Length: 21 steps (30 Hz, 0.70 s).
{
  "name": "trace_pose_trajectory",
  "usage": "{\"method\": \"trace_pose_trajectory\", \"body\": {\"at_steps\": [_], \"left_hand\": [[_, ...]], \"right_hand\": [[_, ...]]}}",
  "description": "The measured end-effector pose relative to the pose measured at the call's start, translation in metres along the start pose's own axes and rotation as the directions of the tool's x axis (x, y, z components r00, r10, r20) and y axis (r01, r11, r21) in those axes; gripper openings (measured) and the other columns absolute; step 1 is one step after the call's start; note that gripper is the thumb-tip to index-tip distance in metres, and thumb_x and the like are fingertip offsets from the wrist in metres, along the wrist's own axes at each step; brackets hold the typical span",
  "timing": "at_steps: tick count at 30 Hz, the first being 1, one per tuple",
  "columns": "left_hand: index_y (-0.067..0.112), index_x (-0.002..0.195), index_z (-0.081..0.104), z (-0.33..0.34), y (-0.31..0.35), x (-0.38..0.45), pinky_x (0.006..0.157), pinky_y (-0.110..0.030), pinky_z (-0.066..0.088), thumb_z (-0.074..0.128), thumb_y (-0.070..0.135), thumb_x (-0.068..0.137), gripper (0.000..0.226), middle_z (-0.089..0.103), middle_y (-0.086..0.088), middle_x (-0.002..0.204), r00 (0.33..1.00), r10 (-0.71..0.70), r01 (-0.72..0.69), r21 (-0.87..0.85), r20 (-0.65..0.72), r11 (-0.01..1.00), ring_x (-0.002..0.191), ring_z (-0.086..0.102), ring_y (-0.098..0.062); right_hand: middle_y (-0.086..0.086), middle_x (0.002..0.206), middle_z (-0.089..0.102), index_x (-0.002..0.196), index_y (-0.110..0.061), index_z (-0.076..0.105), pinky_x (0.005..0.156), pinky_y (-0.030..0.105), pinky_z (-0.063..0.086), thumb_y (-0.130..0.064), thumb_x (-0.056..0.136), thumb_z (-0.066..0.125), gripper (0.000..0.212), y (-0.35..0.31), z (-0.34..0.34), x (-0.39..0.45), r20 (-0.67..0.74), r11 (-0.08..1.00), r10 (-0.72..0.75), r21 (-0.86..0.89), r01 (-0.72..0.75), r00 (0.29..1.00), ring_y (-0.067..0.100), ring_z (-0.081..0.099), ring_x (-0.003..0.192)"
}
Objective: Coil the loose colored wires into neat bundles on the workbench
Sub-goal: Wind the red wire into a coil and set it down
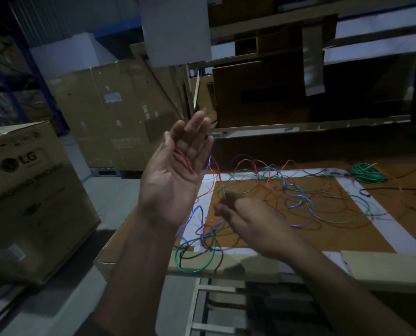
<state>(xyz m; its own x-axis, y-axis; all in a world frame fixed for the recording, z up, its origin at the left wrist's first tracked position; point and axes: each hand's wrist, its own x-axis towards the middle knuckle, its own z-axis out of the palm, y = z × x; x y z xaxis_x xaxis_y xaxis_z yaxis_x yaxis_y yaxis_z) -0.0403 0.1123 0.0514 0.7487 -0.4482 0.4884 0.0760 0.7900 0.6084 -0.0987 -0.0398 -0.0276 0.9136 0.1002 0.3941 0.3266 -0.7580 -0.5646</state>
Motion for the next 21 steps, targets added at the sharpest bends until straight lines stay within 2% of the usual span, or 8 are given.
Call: {"method": "trace_pose_trajectory", "body": {"at_steps": [3, 5, 9, 11, 14, 17, 19, 21], "left_hand": [[0.014, 0.123, 0.059, -0.012, -0.009, 0.016, 0.121, -0.043, 0.036, 0.025, 0.027, 0.113, 0.038, 0.064, -0.011, 0.141, 0.991, 0.11, -0.097, 0.167, -0.069, 0.981, 0.139, 0.054, -0.023], [0.014, 0.125, 0.061, -0.017, -0.017, 0.018, 0.119, -0.038, 0.037, 0.027, 0.025, 0.113, 0.037, 0.066, -0.01, 0.139, 0.978, 0.193, -0.153, 0.362, -0.076, 0.92, 0.138, 0.055, -0.02], [0.01, 0.118, 0.068, -0.034, -0.033, 0.012, 0.095, -0.034, 0.053, 0.036, 0.025, 0.112, 0.036, 0.078, -0.005, 0.105, 0.98, 0.193, -0.135, 0.872, 0.048, 0.47, 0.107, 0.072, -0.019], [0.021, 0.113, 0.072, -0.038, -0.034, 0.008, 0.076, -0.038, 0.058, 0.038, 0.029, 0.111, 0.035, 0.073, -0.003, 0.082, 0.993, 0.081, -0.109, 0.913, 0.084, 0.393, 0.082, 0.073, -0.023], [0.03, 0.096, 0.071, -0.032, -0.031, 0.005, 0.045, -0.024, 0.043, 0.035, 0.035, 0.11, 0.039, 0.048, 0.008, 0.055, 1.0, -0.014, 0.009, 0.872, -0.002, 0.489, 0.048, 0.048, -0.011], [0.01, 0.085, 0.059, -0.028, -0.024, 0.006, 0.041, -0.018, 0.03, 0.029, 0.043, 0.111, 0.052, 0.039, 0.009, 0.047, 0.985, -0.124, 0.175, 0.716, -0.123, 0.676, 0.04, 0.033, -0.001], [0.016, 0.071, 0.051, -0.029, -0.018, 0.007, 0.041, -0.019, 0.029, 0.028, 0.044, 0.111, 0.054, 0.033, 0.009, 0.05, 0.978, -0.194, 0.2, 0.555, -0.071, 0.807, 0.037, 0.029, -0.003], [0.02, 0.069, 0.046, -0.031, -0.013, 0.01, 0.04, -0.019, 0.033, 0.031, 0.039, 0.111, 0.049, 0.03, 0.007, 0.054, 0.967, -0.254, 0.228, 0.394, 0.013, 0.89, 0.038, 0.03, -0.003]], "right_hand": [[-0.004, 0.098, 0.065, 0.104, -0.025, 0.054, 0.078, 0.03, 0.036, -0.045, 0.106, 0.039, 0.025, -0.007, 0.005, -0.014, 0.053, 0.968, -0.127, -0.212, 0.135, 0.99, 0.023, 0.055, 0.094], [-0.006, 0.093, 0.062, 0.105, -0.024, 0.054, 0.072, 0.021, 0.03, -0.037, 0.108, 0.041, 0.018, -0.01, 0.005, -0.018, 0.071, 0.957, -0.214, -0.183, 0.224, 0.974, 0.02, 0.053, 0.09], [-0.003, 0.084, 0.06, 0.097, -0.019, 0.056, 0.067, 0.032, 0.046, -0.037, 0.107, 0.043, 0.024, -0.012, -0.006, -0.006, -0.198, 0.964, -0.226, 0.095, 0.248, 0.954, 0.018, 0.059, 0.075], [0.001, 0.085, 0.059, 0.092, -0.016, 0.057, 0.06, 0.026, 0.049, -0.03, 0.107, 0.048, 0.022, -0.012, -0.019, 0.009, -0.359, 0.95, -0.167, 0.191, 0.247, 0.918, 0.017, 0.062, 0.07], [0.003, 0.089, 0.059, 0.094, -0.013, 0.061, 0.064, 0.034, 0.052, -0.026, 0.104, 0.053, 0.019, -0.01, -0.035, 0.036, -0.458, 0.936, -0.128, 0.237, 0.259, 0.88, 0.013, 0.06, 0.075], [0.007, 0.091, 0.061, 0.094, -0.011, 0.064, 0.075, 0.044, 0.055, -0.03, 0.101, 0.058, 0.021, -0.005, -0.038, 0.063, -0.458, 0.922, -0.103, 0.288, 0.257, 0.883, 0.016, 0.062, 0.083], [0.021, 0.093, 0.063, 0.098, -0.007, 0.061, 0.078, 0.055, 0.058, -0.032, 0.101, 0.059, 0.026, -0.006, -0.036, 0.075, -0.41, 0.868, -0.061, 0.428, 0.251, 0.91, 0.035, 0.066, 0.087], [0.031, 0.095, 0.061, 0.104, -0.002, 0.057, 0.072, 0.05, 0.059, -0.024, 0.103, 0.056, 0.022, -0.008, -0.031, 0.082, -0.348, 0.806, -0.014, 0.55, 0.216, 0.937, 0.039, 0.064, 0.082]]}}
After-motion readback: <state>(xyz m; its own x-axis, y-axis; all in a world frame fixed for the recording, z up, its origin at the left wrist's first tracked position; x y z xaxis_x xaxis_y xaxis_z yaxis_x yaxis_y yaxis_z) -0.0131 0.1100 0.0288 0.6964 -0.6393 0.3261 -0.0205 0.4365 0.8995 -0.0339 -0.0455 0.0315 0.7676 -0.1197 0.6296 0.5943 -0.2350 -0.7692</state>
